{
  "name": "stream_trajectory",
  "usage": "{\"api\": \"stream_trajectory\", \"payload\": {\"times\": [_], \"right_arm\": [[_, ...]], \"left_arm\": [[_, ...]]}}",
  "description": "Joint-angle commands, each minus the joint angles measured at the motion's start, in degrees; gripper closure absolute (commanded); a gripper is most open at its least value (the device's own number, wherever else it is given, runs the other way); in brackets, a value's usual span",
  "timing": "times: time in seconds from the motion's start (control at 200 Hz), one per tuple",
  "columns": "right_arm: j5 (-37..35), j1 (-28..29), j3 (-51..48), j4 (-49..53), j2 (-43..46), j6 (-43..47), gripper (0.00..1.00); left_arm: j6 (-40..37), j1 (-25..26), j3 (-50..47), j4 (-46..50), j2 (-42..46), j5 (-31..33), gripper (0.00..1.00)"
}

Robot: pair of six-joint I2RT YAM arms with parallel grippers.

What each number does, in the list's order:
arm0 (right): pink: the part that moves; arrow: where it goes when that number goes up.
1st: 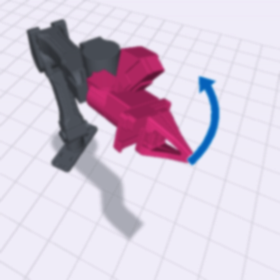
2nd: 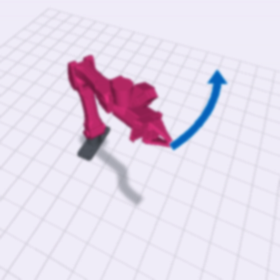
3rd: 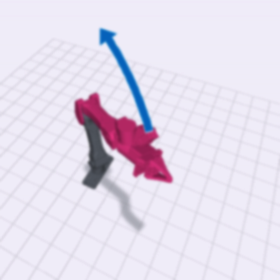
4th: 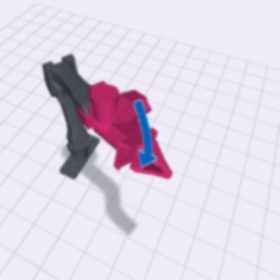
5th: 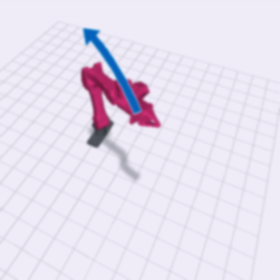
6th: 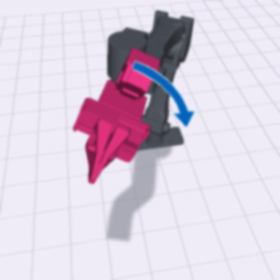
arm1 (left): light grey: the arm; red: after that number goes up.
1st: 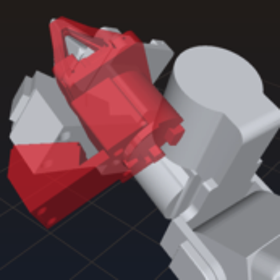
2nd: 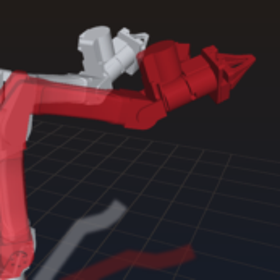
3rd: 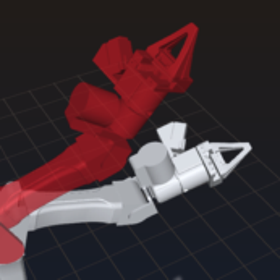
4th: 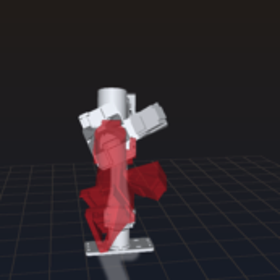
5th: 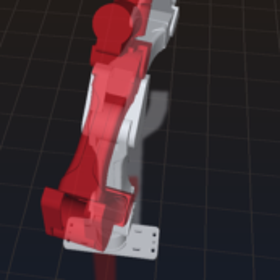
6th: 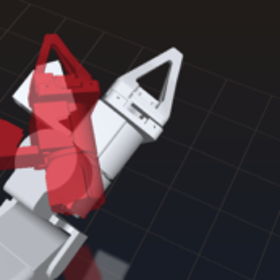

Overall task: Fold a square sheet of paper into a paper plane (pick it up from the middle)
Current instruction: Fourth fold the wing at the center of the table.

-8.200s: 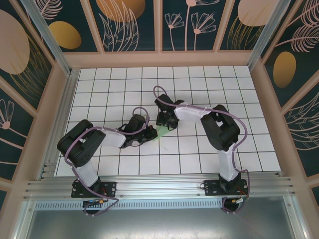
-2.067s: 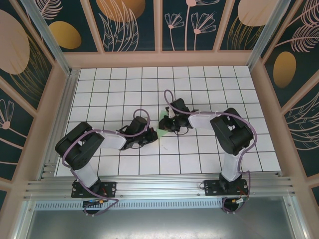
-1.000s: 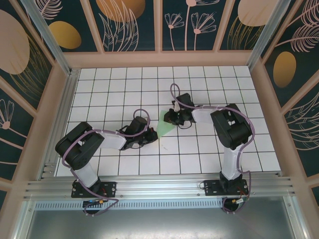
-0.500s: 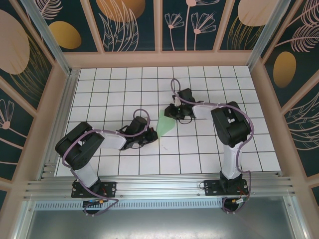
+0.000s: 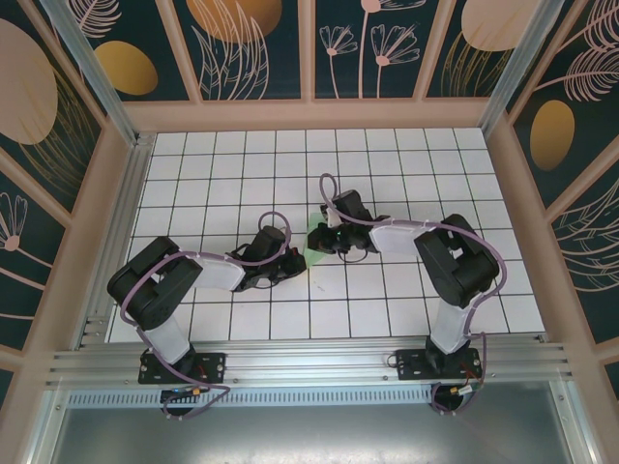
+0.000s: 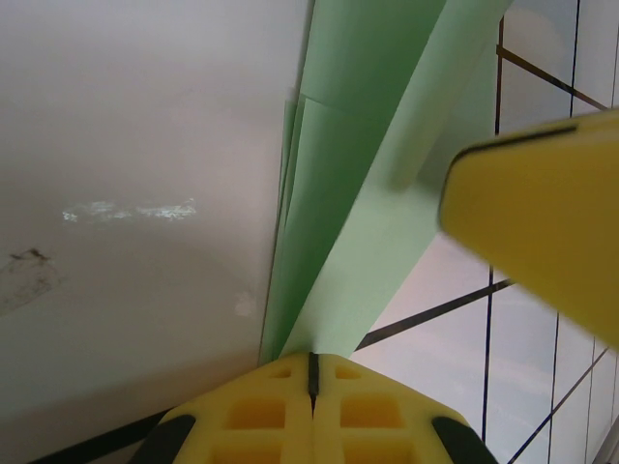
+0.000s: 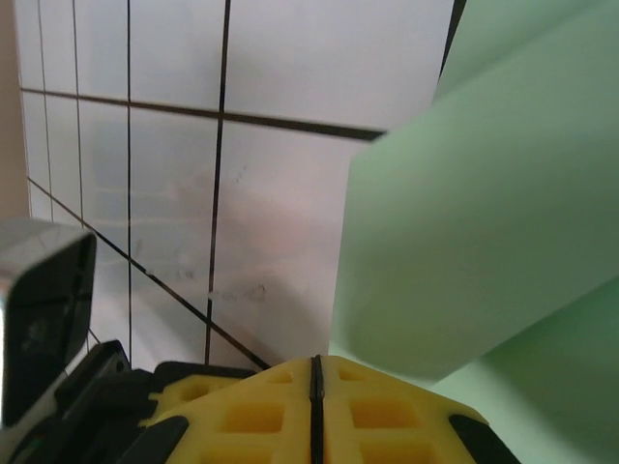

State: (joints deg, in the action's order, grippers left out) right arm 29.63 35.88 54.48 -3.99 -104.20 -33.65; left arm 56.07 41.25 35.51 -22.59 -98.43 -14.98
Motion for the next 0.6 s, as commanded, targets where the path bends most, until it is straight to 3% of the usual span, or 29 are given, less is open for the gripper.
{"api": "stream_trajectory", "payload": {"times": [0.0, 0.595], "right_arm": [[0.0, 0.6, 0.5, -0.8, -1.9, -2.2, 0.91], [1.2, 0.6, 0.4, 0.6, -6.7, 0.3, 0.94]], "left_arm": [[0.4, -0.1, -2.1, 6.9, -1.8, 1.3, 1.0], [0.3, -0.1, -2.2, 7.3, -1.7, 1.4, 1.0]]}}
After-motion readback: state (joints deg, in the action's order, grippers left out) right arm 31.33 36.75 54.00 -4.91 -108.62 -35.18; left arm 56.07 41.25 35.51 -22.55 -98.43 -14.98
